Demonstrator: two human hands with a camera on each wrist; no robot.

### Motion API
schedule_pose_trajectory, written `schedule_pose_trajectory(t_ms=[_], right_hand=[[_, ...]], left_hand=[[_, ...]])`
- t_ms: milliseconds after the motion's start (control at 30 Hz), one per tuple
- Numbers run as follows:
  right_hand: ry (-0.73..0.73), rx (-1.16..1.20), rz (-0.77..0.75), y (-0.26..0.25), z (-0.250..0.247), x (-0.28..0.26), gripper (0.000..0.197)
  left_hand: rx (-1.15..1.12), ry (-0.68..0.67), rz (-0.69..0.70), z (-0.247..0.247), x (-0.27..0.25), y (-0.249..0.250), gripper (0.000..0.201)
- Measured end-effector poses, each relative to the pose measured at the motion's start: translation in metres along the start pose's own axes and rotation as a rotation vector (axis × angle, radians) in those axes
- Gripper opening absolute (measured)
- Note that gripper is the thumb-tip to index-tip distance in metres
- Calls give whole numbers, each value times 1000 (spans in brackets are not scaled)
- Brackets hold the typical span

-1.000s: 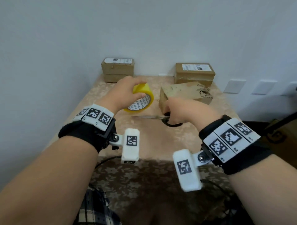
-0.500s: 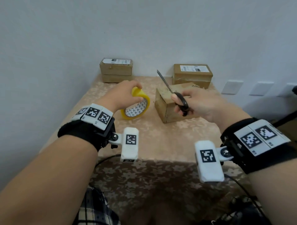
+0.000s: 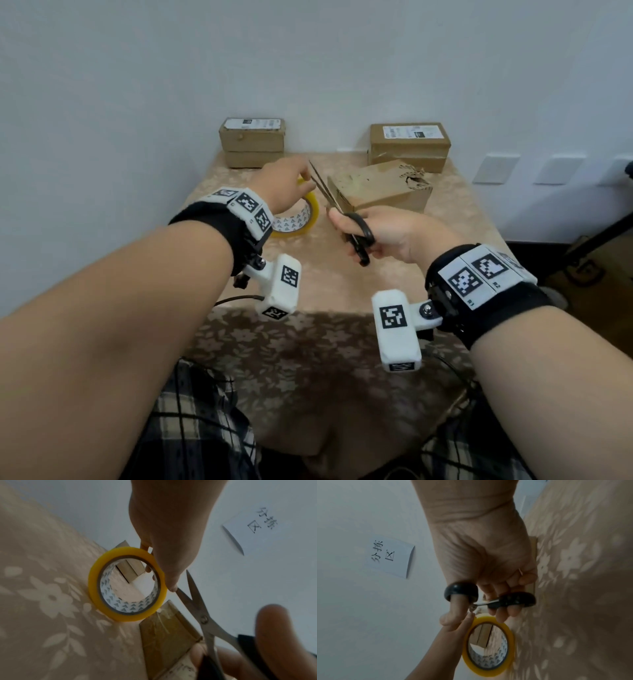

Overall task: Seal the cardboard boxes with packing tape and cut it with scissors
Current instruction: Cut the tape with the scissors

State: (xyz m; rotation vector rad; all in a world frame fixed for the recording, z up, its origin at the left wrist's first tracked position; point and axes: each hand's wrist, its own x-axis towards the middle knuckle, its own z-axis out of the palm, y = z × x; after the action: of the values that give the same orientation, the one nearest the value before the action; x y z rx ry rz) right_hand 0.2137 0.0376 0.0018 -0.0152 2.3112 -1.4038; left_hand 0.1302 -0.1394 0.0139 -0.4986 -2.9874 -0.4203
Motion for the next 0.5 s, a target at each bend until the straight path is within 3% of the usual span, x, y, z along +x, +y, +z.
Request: schedule_pose_trajectory(t_ms=[200,500], right_hand=[[-92,-51,128,6,-8,-17,61],[23,-107,154,1,-13,-19,59]], left_hand=[[137,-76,-64,-4,-6,4,40],[109,-148,-73,-10,-1,13,34]])
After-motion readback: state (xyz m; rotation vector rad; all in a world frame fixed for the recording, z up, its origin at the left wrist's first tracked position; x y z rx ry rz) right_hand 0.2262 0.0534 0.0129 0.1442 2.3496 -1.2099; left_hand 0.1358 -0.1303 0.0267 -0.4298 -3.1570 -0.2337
